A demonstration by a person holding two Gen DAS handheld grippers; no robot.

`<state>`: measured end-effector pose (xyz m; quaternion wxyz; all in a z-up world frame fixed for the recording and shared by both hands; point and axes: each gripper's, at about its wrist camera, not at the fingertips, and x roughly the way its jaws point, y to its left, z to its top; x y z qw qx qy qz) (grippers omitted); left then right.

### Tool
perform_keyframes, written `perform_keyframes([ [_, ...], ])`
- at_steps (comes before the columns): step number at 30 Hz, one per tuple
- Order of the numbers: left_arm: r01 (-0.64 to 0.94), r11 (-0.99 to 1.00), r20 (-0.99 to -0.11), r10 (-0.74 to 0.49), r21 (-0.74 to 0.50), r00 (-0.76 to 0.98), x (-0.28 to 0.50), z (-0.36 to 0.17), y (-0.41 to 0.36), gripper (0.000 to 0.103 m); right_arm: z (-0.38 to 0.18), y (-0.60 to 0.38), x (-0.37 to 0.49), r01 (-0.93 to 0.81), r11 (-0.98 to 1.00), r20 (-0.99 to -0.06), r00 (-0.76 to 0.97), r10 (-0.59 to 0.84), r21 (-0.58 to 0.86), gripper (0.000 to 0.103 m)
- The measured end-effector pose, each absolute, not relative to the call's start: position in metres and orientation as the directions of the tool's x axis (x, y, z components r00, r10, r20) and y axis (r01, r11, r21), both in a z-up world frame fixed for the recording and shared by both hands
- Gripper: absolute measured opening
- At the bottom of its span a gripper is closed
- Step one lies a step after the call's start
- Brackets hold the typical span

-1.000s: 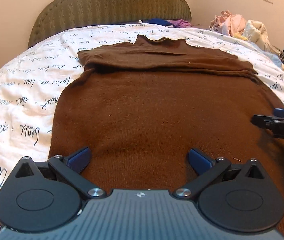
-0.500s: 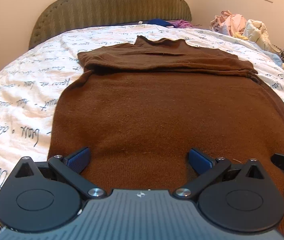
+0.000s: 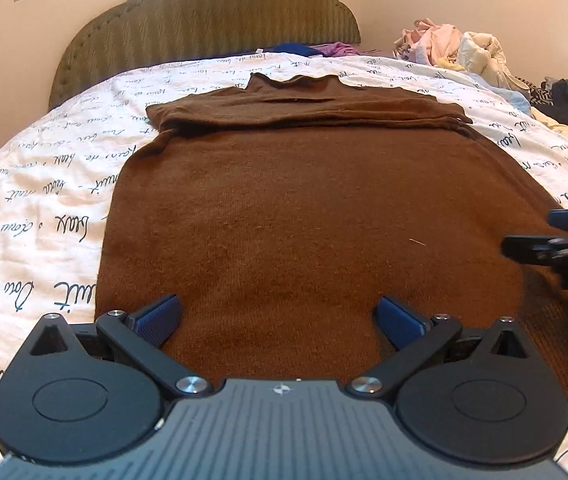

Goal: Fold small clothes
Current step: 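Open both grippers and withdraw them from the folded sweater, then grasp the brown sweater's side edge with both grippers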

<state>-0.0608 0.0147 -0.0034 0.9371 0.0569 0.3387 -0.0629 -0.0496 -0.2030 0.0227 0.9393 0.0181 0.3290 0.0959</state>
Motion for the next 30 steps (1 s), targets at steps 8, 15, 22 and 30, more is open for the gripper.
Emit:
perform_keyframes([
  [8, 0.153, 0.986, -0.644, -0.078, 0.061, 0.761, -0.061, -0.004, 0.014, 0.103, 0.014, -0.195, -0.097, -0.257, 0.963, -0.623, 0.741, 0.251, 0.082, 0.099],
  [15, 0.207, 0.973, -0.651, -0.095, 0.097, 0.753, -0.108, -0.001, 0.004, 0.103, 0.018, -0.194, -0.114, -0.256, 0.964, -0.651, 0.72, 0.241, 0.075, 0.101],
  [22, 0.179, 0.982, -0.606, -0.109, 0.055, 0.788, -0.124, 0.017, 0.021, 0.101, 0.034, -0.214, -0.098, -0.303, 0.938, -0.69, 0.644, 0.331, 0.168, 0.102],
  [30, -0.119, 0.968, -0.694, -0.071, -0.222, 0.716, -0.122, 0.027, 0.122, 0.097, 0.049, -0.324, -0.099, -0.045, 0.858, -0.678, 0.592, 0.436, 0.512, 0.102],
])
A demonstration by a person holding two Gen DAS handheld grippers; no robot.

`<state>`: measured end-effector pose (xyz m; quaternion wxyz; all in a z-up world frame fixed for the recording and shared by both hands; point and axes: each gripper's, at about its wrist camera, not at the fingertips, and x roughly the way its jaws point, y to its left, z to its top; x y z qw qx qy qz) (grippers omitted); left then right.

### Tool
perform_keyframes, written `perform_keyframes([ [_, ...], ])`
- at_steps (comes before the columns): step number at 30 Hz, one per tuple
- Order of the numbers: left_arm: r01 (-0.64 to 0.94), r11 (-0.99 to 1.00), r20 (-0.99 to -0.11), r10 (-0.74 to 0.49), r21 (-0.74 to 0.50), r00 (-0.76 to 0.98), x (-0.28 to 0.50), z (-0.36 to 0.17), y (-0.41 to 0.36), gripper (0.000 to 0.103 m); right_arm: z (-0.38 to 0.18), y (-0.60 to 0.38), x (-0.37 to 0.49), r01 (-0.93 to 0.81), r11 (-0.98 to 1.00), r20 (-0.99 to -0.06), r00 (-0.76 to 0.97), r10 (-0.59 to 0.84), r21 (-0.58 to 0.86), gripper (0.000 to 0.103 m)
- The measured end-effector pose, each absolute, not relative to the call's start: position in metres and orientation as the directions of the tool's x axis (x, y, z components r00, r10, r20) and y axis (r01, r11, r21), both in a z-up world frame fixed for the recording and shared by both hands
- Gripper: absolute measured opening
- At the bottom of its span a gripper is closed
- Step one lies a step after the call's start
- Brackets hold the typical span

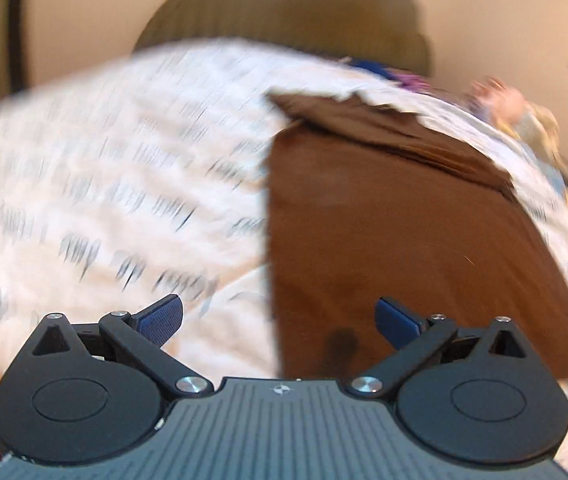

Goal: Fold small clothes
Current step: 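Grasp the brown sweater's side edge with both grippers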

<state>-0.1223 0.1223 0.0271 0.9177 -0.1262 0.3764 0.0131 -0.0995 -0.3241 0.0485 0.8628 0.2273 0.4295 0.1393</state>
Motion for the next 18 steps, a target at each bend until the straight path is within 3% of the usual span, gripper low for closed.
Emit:
perform_keyframes([
  [4, -0.141, 0.847, -0.672, -0.294, -0.513, 0.679, -0.114, 0.021, 0.163, 0.099, 0.034, -0.336, -0.099, -0.024, 0.705, -0.587, 0.534, 0.609, 0.709, 0.102],
  [6, -0.129, 0.722, -0.606, -0.454, -0.68, 0.653, -0.108, 0.015, 0.18, 0.099, 0.018, -0.336, -0.091, 0.006, 0.579, -0.515, 0.464, 0.721, 0.815, 0.102],
  [8, -0.117, 0.568, -0.516, -0.618, -0.814, 0.593, -0.101, 0.003, 0.191, 0.099, 0.009, -0.335, -0.084, 0.038, 0.534, -0.492, 0.448, 0.747, 0.845, 0.103],
  [11, -0.134, 0.467, -0.459, -0.704, -0.874, 0.541, -0.097, -0.009, 0.193, 0.094, 0.007, -0.339, -0.073, 0.044, 0.463, -0.436, 0.427, 0.792, 0.885, 0.103],
  [12, -0.135, 0.485, -0.476, -0.7, -0.864, 0.532, -0.096, -0.008, 0.192, 0.085, 0.006, -0.342, -0.068, 0.053, 0.429, -0.41, 0.423, 0.808, 0.902, 0.103],
  [13, -0.137, 0.518, -0.507, -0.691, -0.845, 0.515, -0.092, -0.008, 0.188, 0.063, 0.005, -0.342, -0.066, 0.053, 0.41, -0.393, 0.414, 0.821, 0.911, 0.103],
  [15, -0.137, 0.571, -0.562, -0.685, -0.809, 0.464, -0.084, -0.012, 0.185, 0.028, 0.004, -0.339, -0.062, 0.054, 0.43, -0.414, 0.4, 0.818, 0.901, 0.101],
  [16, -0.145, 0.596, -0.591, -0.676, -0.79, 0.439, -0.082, -0.015, 0.182, 0.026, 0.004, -0.338, -0.061, 0.056, 0.449, -0.433, 0.392, 0.811, 0.892, 0.094],
  [18, -0.141, 0.607, -0.601, -0.678, -0.782, 0.423, -0.078, -0.021, 0.179, 0.026, 0.007, -0.332, -0.059, 0.038, 0.498, -0.473, 0.38, 0.795, 0.866, 0.069],
])
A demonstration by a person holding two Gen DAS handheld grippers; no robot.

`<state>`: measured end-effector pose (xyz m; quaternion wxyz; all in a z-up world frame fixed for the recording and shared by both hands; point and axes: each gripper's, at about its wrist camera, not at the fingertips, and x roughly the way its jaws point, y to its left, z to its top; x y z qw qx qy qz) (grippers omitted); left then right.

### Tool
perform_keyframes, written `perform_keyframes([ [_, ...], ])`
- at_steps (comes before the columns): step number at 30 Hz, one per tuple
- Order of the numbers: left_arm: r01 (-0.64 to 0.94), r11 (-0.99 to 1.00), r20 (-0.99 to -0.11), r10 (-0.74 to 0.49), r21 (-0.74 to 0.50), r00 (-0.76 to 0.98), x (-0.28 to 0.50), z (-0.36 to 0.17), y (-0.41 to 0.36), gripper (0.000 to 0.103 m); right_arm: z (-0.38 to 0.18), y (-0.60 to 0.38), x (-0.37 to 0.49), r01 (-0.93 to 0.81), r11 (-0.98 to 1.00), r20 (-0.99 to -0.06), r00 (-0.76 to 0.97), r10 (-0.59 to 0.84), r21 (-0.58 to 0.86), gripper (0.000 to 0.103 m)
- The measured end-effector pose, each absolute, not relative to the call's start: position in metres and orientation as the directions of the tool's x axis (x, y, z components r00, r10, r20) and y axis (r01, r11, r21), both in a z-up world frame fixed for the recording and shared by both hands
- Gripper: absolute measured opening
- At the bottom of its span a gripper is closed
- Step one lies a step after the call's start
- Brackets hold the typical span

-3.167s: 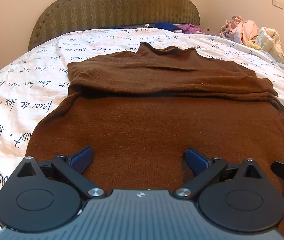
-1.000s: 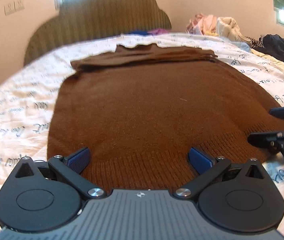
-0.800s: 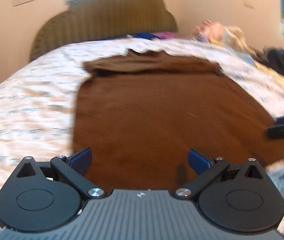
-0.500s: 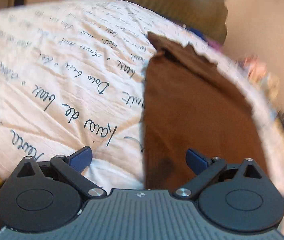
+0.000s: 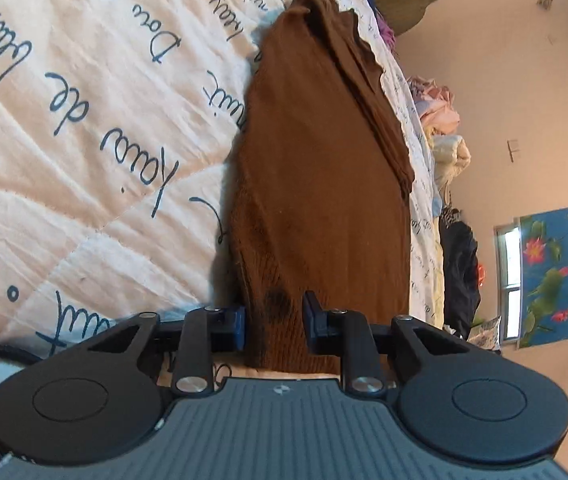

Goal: Fold small clothes

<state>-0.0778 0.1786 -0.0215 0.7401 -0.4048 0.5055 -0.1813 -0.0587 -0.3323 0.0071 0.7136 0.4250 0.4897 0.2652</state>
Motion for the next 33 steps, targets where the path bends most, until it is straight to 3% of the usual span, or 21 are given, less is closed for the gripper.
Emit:
perform_keyframes([
  [1, -0.135, 0.606, -0.599, -0.681, -0.784, 0.421, -0.077, -0.021, 0.177, 0.026, 0.007, -0.331, -0.059, 0.032, 0.509, -0.482, 0.377, 0.791, 0.86, 0.058],
  [2, -0.128, 0.619, -0.608, -0.673, -0.775, 0.422, -0.073, -0.02, 0.176, 0.024, 0.005, -0.328, -0.059, 0.028, 0.523, -0.496, 0.364, 0.789, 0.852, 0.025],
  [3, -0.118, 0.636, -0.618, -0.662, -0.763, 0.424, -0.071, -0.019, 0.174, 0.008, 0.002, -0.325, -0.057, 0.028, 0.543, -0.518, 0.343, 0.783, 0.839, 0.006],
  [4, -0.108, 0.65, -0.626, -0.653, -0.752, 0.425, -0.07, -0.017, 0.173, 0.003, 0.0, -0.323, -0.058, 0.021, 0.556, -0.529, 0.338, 0.778, 0.831, 0.006],
  [6, -0.086, 0.672, -0.636, -0.642, -0.736, 0.428, -0.066, -0.009, 0.17, 0.003, 0.002, -0.323, -0.063, -0.016, 0.542, -0.501, 0.359, 0.787, 0.84, 0.006],
  [12, 0.054, 0.616, -0.496, -0.68, -0.786, 0.54, -0.031, 0.042, 0.17, 0.003, 0.036, -0.328, -0.04, -0.105, 0.42, -0.337, 0.437, 0.834, 0.902, 0.006],
  [18, 0.115, 0.563, -0.356, -0.653, -0.818, 0.668, 0.078, 0.067, 0.159, 0.003, 0.055, -0.339, 0.052, -0.151, 0.318, -0.185, 0.56, 0.808, 0.936, 0.006],
  [21, 0.087, 0.578, -0.364, -0.617, -0.812, 0.698, 0.147, 0.066, 0.152, 0.003, 0.043, -0.339, 0.128, -0.112, 0.256, -0.133, 0.623, 0.771, 0.96, 0.006],
  [28, -0.03, 0.631, -0.458, -0.529, -0.775, 0.715, 0.277, 0.043, 0.139, 0.003, -0.006, -0.338, 0.282, 0.054, 0.223, -0.2, 0.679, 0.707, 0.973, 0.006],
  [32, -0.057, 0.646, -0.481, -0.503, -0.761, 0.718, 0.316, 0.031, 0.14, 0.004, -0.03, -0.333, 0.328, 0.113, 0.231, -0.244, 0.686, 0.686, 0.966, 0.009],
  [33, -0.081, 0.636, -0.489, -0.499, -0.768, 0.716, 0.324, 0.026, 0.142, 0.008, -0.038, -0.332, 0.333, 0.134, 0.205, -0.239, 0.699, 0.674, 0.97, 0.009],
])
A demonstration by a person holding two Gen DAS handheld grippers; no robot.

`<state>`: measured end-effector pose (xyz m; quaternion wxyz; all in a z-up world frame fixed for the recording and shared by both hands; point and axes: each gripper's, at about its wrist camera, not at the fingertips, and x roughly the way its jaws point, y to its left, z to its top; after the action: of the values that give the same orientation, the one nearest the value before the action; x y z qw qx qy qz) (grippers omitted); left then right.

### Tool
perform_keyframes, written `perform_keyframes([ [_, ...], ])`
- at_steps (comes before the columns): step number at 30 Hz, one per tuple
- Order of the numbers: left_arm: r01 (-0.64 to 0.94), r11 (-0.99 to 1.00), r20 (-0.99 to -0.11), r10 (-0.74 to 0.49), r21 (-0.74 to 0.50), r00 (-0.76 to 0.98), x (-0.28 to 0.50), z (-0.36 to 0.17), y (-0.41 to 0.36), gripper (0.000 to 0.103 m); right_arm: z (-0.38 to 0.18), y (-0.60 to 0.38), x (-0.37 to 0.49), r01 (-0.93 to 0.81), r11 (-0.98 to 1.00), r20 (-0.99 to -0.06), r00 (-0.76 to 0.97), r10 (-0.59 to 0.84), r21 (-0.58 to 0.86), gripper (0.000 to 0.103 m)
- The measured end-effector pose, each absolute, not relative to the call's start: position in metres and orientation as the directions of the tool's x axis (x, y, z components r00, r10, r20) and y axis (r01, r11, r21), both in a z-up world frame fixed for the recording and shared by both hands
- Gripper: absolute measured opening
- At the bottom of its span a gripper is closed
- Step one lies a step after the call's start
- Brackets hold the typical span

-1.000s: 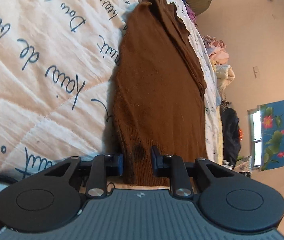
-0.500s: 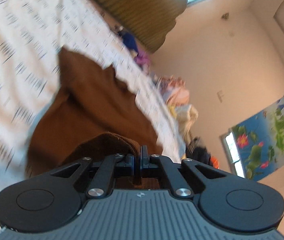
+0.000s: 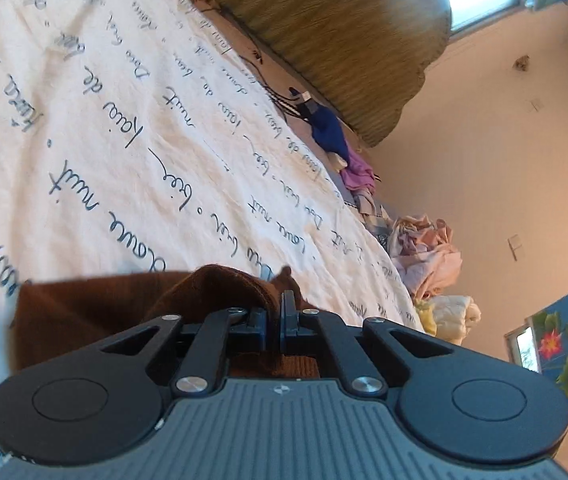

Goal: Fold small clothes

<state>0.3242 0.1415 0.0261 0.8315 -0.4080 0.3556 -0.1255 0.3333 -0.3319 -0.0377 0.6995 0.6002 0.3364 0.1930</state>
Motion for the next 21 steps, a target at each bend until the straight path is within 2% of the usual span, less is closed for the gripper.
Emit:
perform_keyframes([
  [1, -0.122, 0.633, -0.511, -0.48, -0.764, 0.713, 0.332, 0.021, 0.144, 0.031, -0.045, -0.333, 0.34, 0.163, 0.173, -0.238, 0.701, 0.672, 0.971, 0.014],
  [2, -0.163, 0.628, -0.534, -0.464, -0.761, 0.707, 0.338, 0.016, 0.149, 0.053, -0.051, -0.333, 0.345, 0.188, 0.136, -0.23, 0.699, 0.677, 0.973, 0.026],
  [3, -0.194, 0.613, -0.54, -0.45, -0.766, 0.712, 0.341, 0.014, 0.154, 0.088, -0.054, -0.333, 0.348, 0.194, 0.097, -0.207, 0.699, 0.684, 0.976, 0.032],
  [4, -0.196, 0.592, -0.513, -0.432, -0.782, 0.742, 0.336, 0.015, 0.16, 0.092, -0.053, -0.334, 0.348, 0.187, 0.077, -0.189, 0.707, 0.682, 0.979, 0.037],
  [5, -0.188, 0.583, -0.486, -0.411, -0.791, 0.771, 0.329, 0.021, 0.166, 0.092, -0.049, -0.337, 0.346, 0.167, 0.07, -0.17, 0.716, 0.677, 0.983, 0.055],
  [6, -0.173, 0.584, -0.467, -0.4, -0.793, 0.789, 0.321, 0.029, 0.171, 0.092, -0.042, -0.341, 0.343, 0.136, 0.07, -0.148, 0.728, 0.67, 0.988, 0.079],
  [8, -0.16, 0.604, -0.446, -0.359, -0.781, 0.82, 0.293, 0.045, 0.181, 0.093, -0.023, -0.346, 0.33, 0.095, 0.12, -0.15, 0.751, 0.643, 0.988, 0.092],
  [14, -0.19, 0.663, -0.451, -0.248, -0.724, 0.857, 0.174, 0.064, 0.196, 0.093, 0.015, -0.357, 0.235, -0.044, 0.256, -0.145, 0.726, 0.672, 0.966, 0.092],
  [21, -0.254, 0.61, -0.511, -0.291, -0.75, 0.809, 0.072, 0.021, 0.189, 0.093, -0.017, -0.353, 0.105, 0.093, 0.312, -0.274, 0.746, 0.607, 0.945, 0.091],
])
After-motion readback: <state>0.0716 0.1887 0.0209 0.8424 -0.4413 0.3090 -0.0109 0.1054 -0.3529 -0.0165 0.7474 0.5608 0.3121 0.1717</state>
